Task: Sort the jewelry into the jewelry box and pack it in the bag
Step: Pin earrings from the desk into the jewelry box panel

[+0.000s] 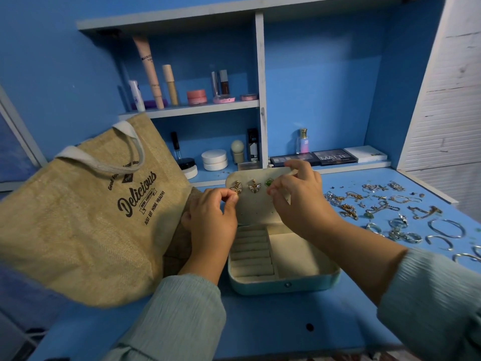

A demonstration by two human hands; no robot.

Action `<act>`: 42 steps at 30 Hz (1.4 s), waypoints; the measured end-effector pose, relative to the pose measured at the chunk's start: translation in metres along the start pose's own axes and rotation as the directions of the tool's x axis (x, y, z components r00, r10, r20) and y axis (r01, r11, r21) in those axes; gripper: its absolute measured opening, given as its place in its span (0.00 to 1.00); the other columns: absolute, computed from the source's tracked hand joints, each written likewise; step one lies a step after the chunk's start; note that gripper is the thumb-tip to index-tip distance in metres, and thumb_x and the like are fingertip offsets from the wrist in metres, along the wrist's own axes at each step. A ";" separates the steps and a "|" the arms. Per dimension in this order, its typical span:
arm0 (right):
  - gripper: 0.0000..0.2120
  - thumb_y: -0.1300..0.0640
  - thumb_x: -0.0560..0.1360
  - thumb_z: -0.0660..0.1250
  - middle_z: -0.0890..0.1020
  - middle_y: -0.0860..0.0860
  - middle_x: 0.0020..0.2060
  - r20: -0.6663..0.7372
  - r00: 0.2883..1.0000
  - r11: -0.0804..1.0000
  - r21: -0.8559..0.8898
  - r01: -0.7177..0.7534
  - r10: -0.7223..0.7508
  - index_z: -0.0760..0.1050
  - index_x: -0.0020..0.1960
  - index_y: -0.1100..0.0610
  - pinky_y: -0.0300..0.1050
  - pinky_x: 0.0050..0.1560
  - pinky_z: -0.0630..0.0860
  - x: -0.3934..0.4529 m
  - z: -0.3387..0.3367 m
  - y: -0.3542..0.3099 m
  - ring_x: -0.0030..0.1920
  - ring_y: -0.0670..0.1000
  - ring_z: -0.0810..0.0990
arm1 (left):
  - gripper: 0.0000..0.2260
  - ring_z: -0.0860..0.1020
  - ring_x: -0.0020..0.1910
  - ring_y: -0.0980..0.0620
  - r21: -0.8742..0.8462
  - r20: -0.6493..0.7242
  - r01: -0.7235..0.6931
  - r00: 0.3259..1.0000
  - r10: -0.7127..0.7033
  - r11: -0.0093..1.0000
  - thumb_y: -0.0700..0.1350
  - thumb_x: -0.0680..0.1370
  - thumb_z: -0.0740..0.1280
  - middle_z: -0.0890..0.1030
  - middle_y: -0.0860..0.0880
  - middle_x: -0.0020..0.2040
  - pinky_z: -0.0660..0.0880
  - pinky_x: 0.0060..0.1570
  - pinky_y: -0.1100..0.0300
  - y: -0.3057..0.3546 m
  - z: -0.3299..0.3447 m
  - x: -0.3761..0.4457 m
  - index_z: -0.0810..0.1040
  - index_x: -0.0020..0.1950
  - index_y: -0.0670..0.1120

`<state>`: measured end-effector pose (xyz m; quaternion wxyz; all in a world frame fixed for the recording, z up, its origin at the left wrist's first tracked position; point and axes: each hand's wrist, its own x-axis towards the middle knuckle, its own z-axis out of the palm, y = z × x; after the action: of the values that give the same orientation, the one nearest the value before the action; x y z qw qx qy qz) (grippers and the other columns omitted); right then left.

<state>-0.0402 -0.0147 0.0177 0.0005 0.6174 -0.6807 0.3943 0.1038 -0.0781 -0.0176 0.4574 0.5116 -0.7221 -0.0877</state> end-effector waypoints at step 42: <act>0.12 0.53 0.79 0.56 0.70 0.49 0.60 0.040 0.999 0.984 -0.180 0.017 -0.010 0.78 0.52 0.52 0.42 0.56 0.57 0.032 -0.006 -0.005 0.63 0.55 0.62 | 0.08 0.70 0.50 0.58 -0.045 0.100 -0.021 0.995 0.025 0.999 0.50 0.80 0.60 0.70 0.60 0.45 0.60 0.64 0.51 -0.001 -0.001 0.008 0.76 0.53 0.50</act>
<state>-0.0466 -0.0382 0.0403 0.0456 0.6271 -0.7092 0.3189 0.1050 -0.0850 -0.0133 0.4328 0.4880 -0.7478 -0.1240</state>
